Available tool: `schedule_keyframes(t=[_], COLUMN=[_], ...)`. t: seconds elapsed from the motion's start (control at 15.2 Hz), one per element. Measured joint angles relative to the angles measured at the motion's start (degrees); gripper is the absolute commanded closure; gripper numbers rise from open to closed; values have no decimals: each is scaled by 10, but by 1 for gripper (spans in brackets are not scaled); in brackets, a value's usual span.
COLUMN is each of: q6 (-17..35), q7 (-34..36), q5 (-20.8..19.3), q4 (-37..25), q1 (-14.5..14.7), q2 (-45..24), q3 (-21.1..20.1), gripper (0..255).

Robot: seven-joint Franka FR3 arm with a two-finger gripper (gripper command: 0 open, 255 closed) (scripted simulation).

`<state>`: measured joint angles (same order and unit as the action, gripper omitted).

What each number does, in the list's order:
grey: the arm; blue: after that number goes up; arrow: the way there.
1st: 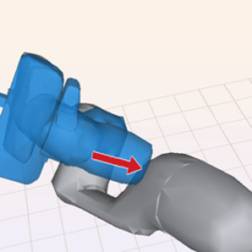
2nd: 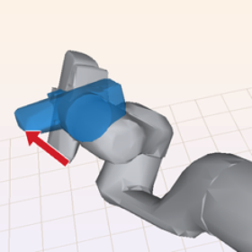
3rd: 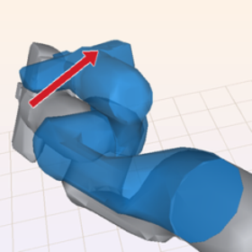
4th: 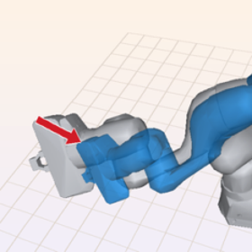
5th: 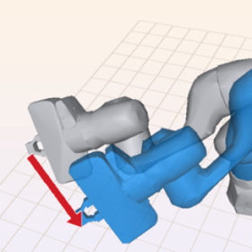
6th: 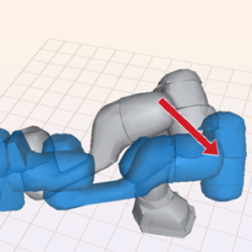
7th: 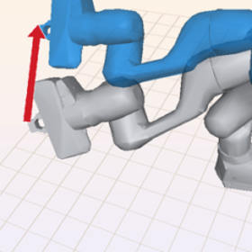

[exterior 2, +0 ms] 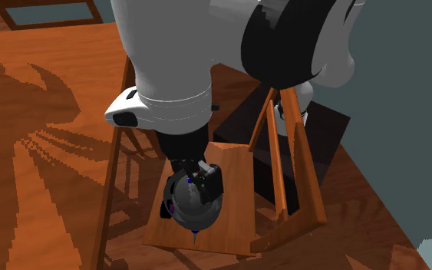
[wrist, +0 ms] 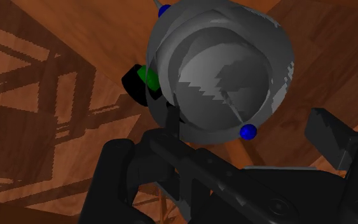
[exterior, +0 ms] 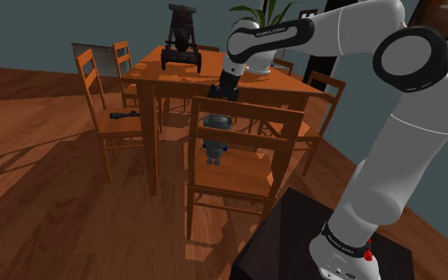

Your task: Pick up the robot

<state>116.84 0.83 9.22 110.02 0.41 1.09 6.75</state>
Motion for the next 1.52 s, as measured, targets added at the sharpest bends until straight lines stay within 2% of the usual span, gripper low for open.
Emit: schedule_keyframes(t=[0.73,1.52], q6=[-1,-87], q7=[0,13], q5=[0,-6], q4=[0,-83], q1=[0,-1], q2=[1,4], q3=[0,1], gripper=[255,255])
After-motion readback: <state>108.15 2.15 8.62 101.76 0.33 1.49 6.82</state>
